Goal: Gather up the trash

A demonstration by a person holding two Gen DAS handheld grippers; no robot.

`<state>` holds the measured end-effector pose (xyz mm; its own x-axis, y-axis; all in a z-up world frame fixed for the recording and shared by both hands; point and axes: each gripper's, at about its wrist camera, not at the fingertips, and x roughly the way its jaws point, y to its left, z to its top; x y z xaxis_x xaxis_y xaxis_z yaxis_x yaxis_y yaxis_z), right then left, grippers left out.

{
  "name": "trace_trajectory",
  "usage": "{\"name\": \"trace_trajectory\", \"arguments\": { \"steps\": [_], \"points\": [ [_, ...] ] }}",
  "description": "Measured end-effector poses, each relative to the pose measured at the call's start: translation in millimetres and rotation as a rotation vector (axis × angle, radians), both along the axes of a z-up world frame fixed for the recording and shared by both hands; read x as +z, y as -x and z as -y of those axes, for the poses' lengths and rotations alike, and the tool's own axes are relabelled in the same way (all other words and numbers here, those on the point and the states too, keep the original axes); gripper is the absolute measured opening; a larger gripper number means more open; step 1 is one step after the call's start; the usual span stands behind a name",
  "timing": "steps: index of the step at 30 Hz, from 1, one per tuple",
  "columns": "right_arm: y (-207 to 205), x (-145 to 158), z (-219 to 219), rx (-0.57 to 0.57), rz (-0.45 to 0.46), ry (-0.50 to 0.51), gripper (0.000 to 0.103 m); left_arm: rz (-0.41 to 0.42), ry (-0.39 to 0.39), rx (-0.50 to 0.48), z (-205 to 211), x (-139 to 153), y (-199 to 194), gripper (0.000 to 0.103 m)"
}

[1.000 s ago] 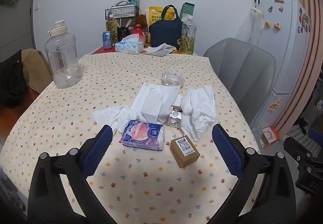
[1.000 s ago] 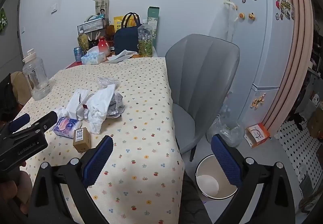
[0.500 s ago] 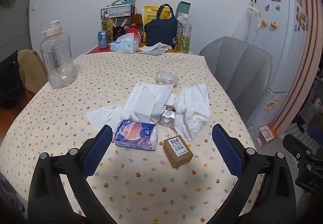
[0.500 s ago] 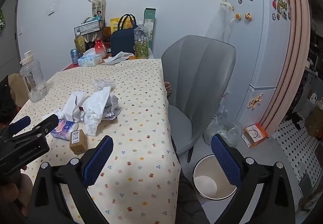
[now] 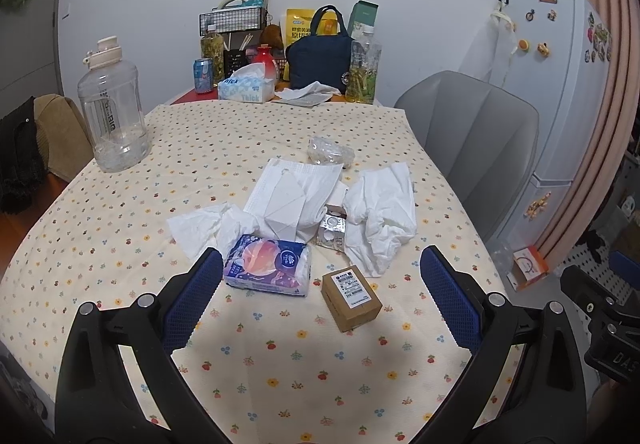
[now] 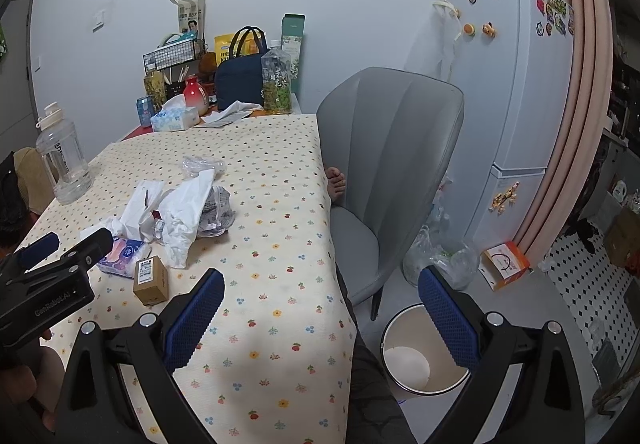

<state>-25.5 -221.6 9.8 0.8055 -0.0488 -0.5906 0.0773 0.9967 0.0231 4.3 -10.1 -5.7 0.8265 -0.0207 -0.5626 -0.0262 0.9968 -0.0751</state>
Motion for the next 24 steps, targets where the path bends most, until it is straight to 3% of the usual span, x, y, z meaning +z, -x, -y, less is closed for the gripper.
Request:
{"name": "trace_trajectory", "arguments": {
  "steps": [24],
  "points": [
    [-0.7, 0.4, -0.1, -0.007, 0.005, -0.003, 0.095, 0.009, 0.002, 0.001, -0.4, 1.5, 1.6, 0.098]
  ]
}}
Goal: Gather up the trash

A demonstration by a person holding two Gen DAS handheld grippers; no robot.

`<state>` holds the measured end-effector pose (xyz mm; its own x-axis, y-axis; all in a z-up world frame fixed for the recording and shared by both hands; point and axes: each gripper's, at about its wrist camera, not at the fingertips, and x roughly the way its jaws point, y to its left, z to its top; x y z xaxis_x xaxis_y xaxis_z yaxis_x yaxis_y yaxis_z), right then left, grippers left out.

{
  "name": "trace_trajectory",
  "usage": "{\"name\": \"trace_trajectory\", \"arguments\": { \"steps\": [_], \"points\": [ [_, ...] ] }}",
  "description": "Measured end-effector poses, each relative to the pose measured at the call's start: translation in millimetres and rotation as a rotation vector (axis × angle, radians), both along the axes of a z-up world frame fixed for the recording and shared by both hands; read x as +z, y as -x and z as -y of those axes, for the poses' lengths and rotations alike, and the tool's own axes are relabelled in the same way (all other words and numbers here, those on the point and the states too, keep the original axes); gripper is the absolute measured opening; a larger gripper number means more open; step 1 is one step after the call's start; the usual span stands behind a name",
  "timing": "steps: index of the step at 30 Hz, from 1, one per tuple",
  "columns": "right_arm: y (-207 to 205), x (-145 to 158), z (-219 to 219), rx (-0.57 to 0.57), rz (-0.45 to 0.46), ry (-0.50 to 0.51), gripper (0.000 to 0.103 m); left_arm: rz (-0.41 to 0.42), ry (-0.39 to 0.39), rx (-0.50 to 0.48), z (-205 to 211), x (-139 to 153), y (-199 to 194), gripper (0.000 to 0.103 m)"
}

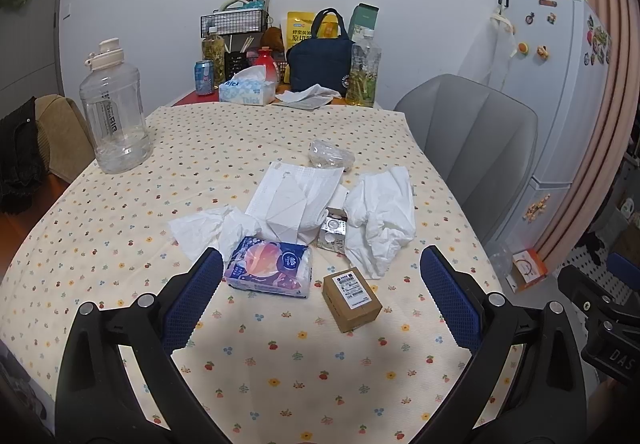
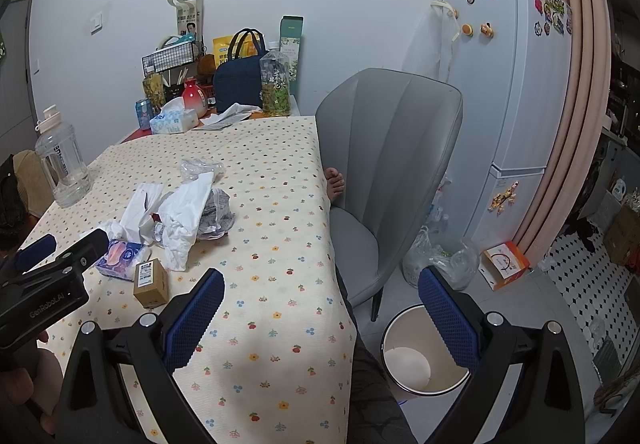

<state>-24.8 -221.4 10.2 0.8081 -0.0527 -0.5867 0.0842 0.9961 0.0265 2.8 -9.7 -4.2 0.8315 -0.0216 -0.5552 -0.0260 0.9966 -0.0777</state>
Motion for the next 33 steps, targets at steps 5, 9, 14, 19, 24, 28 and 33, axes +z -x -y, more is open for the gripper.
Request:
{"name": "trace_trajectory", "arguments": {
  "steps": [5, 9, 14, 19, 24, 28, 33],
  "points": [
    [0.0, 0.0, 0.1, 0.0, 0.0, -0.001, 0.095, 0.0, 0.0, 0.0, -0.1, 0.0, -0.1, 0.098],
    [0.1, 0.0, 0.2, 0.0, 0.0, -0.001, 0.095, -0.001, 0.0, -0.001, -0.1, 0.0, -0.2, 0.098],
    [0.0, -0.1, 0.3, -0.001, 0.0, -0.001, 0.095, 0.0, 0.0, 0.001, -0.2, 0.0, -0.3, 0.098],
    [0.0, -0.3, 0.1, 0.0, 0.001, -0.001, 0.095, -0.003, 0.002, 0.0, -1.8, -0.2, -0.2, 0.098],
    [-0.1, -0.6, 0.3, -0.001, 0.0, 0.0, 0.095, -0.003, 0.002, 0.001, -1.8, -0.2, -0.3, 0.098],
    [0.3, -0.7, -0.1, 0.0, -0.001, 0.0, 0.095, -0.007, 0.004, 0.003, -4.6, -0.9, -0.5, 0.098],
    [-0.7, 1.9, -5.6, 0.009, -0.005, 0.0, 0.095, -0.009, 0.009, 0.014, -9.7, -1.6, -1.4, 0.098]
  ]
}}
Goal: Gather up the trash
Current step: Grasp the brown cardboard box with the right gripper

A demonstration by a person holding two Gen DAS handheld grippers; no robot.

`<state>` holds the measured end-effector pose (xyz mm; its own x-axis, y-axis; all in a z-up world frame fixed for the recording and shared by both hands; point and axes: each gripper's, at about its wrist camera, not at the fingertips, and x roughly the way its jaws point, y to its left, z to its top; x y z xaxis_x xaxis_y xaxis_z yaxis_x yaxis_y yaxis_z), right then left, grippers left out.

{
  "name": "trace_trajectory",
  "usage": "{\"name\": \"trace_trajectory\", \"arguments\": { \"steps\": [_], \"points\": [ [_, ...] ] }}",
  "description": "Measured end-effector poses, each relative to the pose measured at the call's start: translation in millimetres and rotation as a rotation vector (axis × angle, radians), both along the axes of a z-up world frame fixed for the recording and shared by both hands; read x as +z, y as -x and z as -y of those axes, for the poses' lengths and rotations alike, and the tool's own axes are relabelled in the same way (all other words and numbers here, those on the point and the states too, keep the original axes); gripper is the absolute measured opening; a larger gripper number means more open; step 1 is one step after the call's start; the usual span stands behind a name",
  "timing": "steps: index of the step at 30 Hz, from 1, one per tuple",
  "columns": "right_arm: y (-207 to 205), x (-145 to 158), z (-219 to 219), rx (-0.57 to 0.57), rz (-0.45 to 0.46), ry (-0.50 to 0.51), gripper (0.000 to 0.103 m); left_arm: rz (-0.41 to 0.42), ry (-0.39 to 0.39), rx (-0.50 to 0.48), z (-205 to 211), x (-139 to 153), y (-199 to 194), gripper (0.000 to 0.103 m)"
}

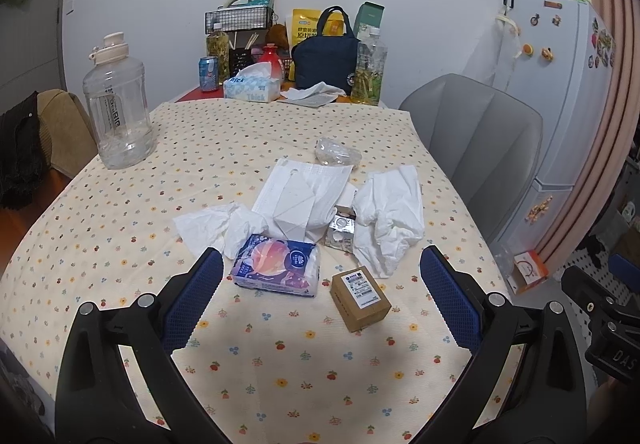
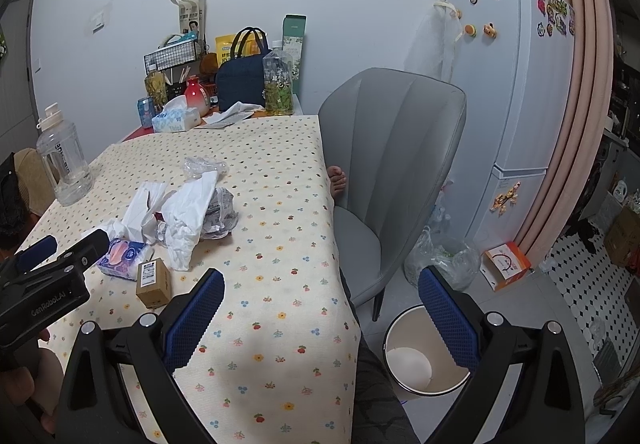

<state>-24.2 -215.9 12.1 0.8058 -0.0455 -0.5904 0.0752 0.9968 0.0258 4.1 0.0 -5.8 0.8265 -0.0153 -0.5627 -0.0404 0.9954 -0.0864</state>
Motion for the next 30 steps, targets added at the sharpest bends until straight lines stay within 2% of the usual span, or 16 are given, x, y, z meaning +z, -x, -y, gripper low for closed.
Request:
{"name": "trace_trajectory", "arguments": {
  "steps": [12, 22, 30],
  "points": [
    [-13, -4, -32, 0.061, -0.013, -0.005, 0.095, -0.031, 0.002, 0.073, -39, -9, -1, 0.098],
    [-26, -18, -76, 0.164, -0.052, -0.001, 0.095, -0.071, 0.036, 0.126, -73, -29, -4, 0.098],
    [-49, -38, -114, 0.268, -0.109, -0.028, 0.09, -0.112, 0.018, 0.188, -98, -44, -7, 0.098]
  ]
}}
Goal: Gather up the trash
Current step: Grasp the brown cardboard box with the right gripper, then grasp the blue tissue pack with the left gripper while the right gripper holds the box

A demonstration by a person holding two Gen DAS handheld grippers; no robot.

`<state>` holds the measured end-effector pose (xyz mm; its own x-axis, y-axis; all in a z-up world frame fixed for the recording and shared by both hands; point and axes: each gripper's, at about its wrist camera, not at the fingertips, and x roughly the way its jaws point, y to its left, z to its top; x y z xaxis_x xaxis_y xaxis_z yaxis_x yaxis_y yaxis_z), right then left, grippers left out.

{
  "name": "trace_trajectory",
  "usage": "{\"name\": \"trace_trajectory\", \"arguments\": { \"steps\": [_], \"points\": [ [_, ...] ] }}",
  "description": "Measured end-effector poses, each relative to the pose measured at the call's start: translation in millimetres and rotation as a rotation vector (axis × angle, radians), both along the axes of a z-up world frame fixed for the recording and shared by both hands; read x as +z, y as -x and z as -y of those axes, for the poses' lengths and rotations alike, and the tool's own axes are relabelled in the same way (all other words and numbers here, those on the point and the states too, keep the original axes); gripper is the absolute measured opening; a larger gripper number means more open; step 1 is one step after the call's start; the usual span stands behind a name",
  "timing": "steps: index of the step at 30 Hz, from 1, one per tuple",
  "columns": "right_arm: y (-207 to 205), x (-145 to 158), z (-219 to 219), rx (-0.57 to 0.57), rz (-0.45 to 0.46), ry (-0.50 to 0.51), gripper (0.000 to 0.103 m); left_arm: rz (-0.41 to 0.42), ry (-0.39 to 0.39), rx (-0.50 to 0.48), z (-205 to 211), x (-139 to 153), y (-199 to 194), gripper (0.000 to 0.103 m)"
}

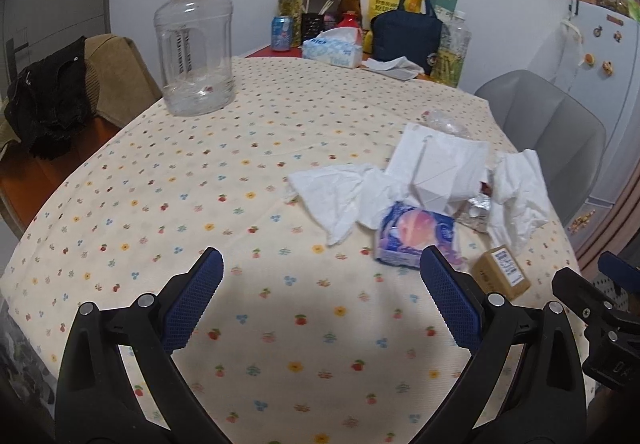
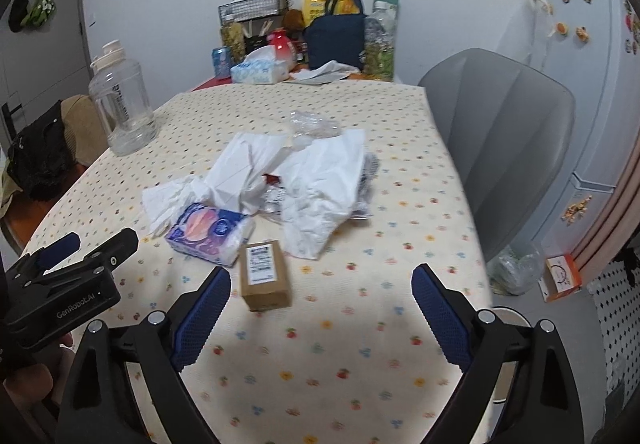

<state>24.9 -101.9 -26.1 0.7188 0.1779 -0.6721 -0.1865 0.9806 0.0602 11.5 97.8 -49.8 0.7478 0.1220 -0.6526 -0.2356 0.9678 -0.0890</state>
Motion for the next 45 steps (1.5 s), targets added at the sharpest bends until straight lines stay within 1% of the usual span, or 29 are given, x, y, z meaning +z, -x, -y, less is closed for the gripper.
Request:
{"name": "trace_trajectory", "arguments": {
  "steps": [6, 8, 9, 11, 12, 13, 15, 20, 26, 31, 35, 39, 40, 41, 43, 45],
  "points": [
    [-14, -16, -25, 0.061, -0.034, 0.005, 0.089, -0.024, 0.0, 0.032, -17, -8, -7, 0.098],
    [-18, -23, -30, 0.075, -0.05, 0.014, 0.086, -0.03, 0.004, 0.033, -19, -9, -10, 0.098],
    [-20, -26, -33, 0.084, -0.062, 0.017, 0.082, -0.033, 0.005, 0.032, -19, -10, -12, 0.098],
    [-23, -33, -37, 0.102, -0.084, 0.022, 0.074, -0.036, 0.007, 0.028, -19, -11, -15, 0.098],
    [-25, -36, -38, 0.114, -0.1, 0.022, 0.064, -0.038, 0.008, 0.023, -18, -12, -17, 0.098],
    [-26, -38, -38, 0.12, -0.113, 0.024, 0.05, -0.039, 0.009, 0.018, -16, -12, -18, 0.098],
    [-27, -43, -37, 0.136, -0.145, 0.018, 0.032, -0.042, 0.01, 0.004, -12, -12, -22, 0.098],
    [-24, -41, -26, 0.127, -0.137, 0.006, 0.031, -0.043, 0.008, -0.032, 1, -11, -28, 0.098],
    [-20, -36, -2, 0.075, -0.124, -0.004, 0.031, -0.043, 0.021, -0.095, 24, -12, -36, 0.098],
    [-21, -33, 20, 0.031, -0.121, -0.009, 0.031, -0.062, 0.006, -0.145, 48, -14, -47, 0.096],
    [-22, -31, 38, -0.003, -0.12, -0.017, 0.031, -0.104, 0.02, -0.16, 57, -21, -58, 0.089],
    [-22, -28, 54, -0.031, -0.115, -0.028, 0.032, -0.156, 0.001, -0.169, 68, -27, -69, 0.088],
    [-22, -28, 57, -0.037, -0.115, -0.033, 0.032, -0.167, -0.002, -0.17, 69, -28, -71, 0.085],
    [-22, -27, 59, -0.04, -0.114, -0.037, 0.032, -0.177, 0.0, -0.171, 69, -29, -73, 0.08],
    [-20, -25, 65, -0.047, -0.106, -0.049, 0.032, -0.192, -0.005, -0.165, 69, -31, -74, 0.072],
    [-18, -23, 70, -0.049, -0.1, -0.06, 0.032, -0.191, 0.0, -0.163, 70, -31, -72, 0.071]
  ]
}}
